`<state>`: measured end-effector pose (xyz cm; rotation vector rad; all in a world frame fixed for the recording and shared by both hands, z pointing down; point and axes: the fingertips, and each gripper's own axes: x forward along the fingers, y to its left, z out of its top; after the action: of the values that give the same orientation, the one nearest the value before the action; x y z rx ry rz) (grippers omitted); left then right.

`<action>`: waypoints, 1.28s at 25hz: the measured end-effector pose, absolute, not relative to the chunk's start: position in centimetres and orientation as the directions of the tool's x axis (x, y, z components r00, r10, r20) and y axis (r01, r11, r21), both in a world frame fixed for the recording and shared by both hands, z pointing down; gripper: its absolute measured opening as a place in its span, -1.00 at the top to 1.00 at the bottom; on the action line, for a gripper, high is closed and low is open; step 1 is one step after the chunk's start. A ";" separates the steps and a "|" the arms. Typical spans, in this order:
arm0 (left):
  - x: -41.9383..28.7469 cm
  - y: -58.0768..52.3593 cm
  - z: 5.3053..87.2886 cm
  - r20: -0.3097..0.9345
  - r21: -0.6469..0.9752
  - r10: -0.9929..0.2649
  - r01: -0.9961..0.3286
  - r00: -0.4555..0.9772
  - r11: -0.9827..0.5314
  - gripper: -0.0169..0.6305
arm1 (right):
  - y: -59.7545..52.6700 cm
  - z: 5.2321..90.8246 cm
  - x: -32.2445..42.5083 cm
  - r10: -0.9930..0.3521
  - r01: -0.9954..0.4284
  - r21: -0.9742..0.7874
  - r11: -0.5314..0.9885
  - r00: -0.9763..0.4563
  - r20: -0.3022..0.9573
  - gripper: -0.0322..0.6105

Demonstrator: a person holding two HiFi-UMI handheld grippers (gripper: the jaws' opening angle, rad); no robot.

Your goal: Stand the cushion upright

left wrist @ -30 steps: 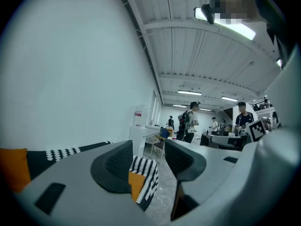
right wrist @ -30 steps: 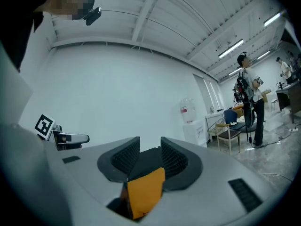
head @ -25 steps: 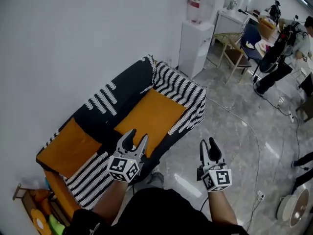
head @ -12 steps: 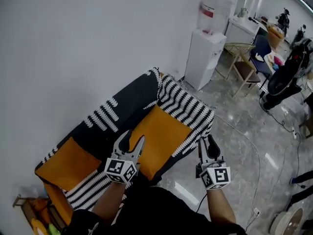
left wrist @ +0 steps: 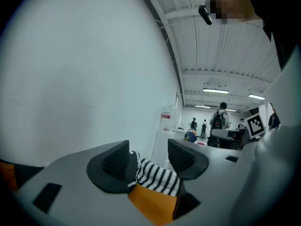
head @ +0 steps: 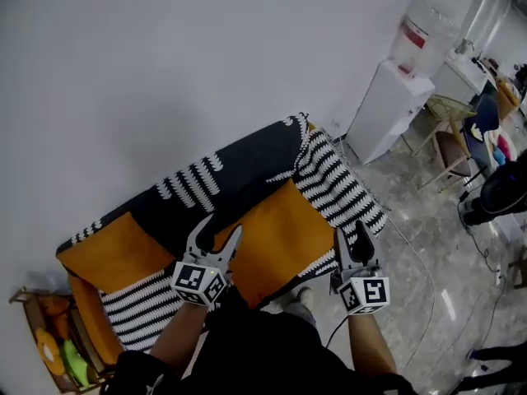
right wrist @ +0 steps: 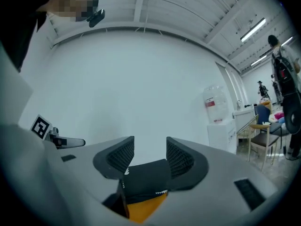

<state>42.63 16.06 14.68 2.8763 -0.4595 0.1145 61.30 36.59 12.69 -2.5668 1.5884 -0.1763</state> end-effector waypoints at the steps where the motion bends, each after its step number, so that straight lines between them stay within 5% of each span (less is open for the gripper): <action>1: 42.6 15.5 14.9 0.116 0.209 -0.322 -0.340 0.940 -0.917 0.10 | 35.4 13.0 61.9 -0.908 -0.893 -0.165 -0.418 0.417 0.041 0.19; 18: 44.0 11.3 19.5 0.239 0.239 -0.730 -0.767 0.640 -0.595 0.06 | 21.1 17.7 74.6 -0.979 -0.985 -0.171 0.003 -0.038 0.200 0.15; 32: 39.1 15.5 33.6 0.531 0.227 -0.740 -0.911 0.412 -0.344 0.03 | 17.3 32.3 73.9 -0.847 -0.957 -0.232 0.173 -0.264 0.461 0.06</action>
<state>39.10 15.48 33.63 2.1826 -1.4011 0.4626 73.86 17.35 32.34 -2.0203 2.5679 -0.8221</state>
